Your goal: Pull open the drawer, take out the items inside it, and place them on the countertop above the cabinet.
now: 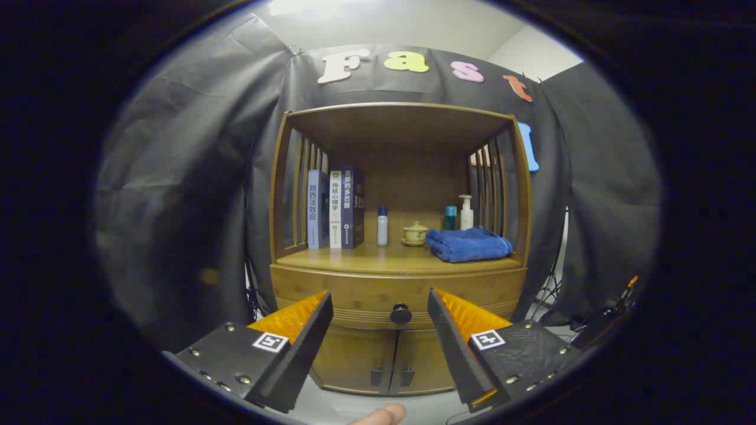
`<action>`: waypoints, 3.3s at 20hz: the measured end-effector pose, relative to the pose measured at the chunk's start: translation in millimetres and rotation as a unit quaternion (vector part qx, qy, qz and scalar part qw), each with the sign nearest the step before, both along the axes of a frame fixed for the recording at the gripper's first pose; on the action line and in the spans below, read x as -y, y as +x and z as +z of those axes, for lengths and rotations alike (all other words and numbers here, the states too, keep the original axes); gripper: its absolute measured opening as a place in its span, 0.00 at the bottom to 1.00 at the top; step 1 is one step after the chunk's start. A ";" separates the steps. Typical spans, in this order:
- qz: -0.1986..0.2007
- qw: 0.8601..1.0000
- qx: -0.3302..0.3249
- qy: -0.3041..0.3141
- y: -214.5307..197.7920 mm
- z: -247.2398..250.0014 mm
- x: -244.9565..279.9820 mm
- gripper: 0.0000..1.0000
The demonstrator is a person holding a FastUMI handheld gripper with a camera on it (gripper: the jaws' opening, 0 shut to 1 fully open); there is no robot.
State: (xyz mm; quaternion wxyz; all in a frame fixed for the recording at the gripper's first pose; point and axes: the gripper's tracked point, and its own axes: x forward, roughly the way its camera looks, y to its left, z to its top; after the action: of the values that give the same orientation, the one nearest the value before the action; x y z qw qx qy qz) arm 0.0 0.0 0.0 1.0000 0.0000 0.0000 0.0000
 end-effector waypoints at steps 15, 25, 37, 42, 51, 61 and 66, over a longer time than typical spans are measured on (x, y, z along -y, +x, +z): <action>-0.001 1.000 -0.015 0.006 5.7 -11.4 -0.7 0.97; 0.001 1.000 -0.002 0.004 28.8 -15.2 1.4 0.97; -0.031 0.999 -0.026 0.008 130.2 -83.7 40.4 0.97; -0.038 0.998 -0.040 -0.005 169.2 -113.5 39.9 0.94; -0.057 0.993 -0.102 -0.022 184.2 -132.1 34.6 0.42; -0.064 0.990 -0.123 0.000 117.9 -127.8 29.3 0.28; -0.067 0.987 -0.145 0.004 69.0 -129.6 27.9 0.28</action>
State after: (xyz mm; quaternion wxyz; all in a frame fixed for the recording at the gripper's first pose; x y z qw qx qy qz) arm 69.0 -27.9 -129.6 0.9871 0.0036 0.1450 -0.0674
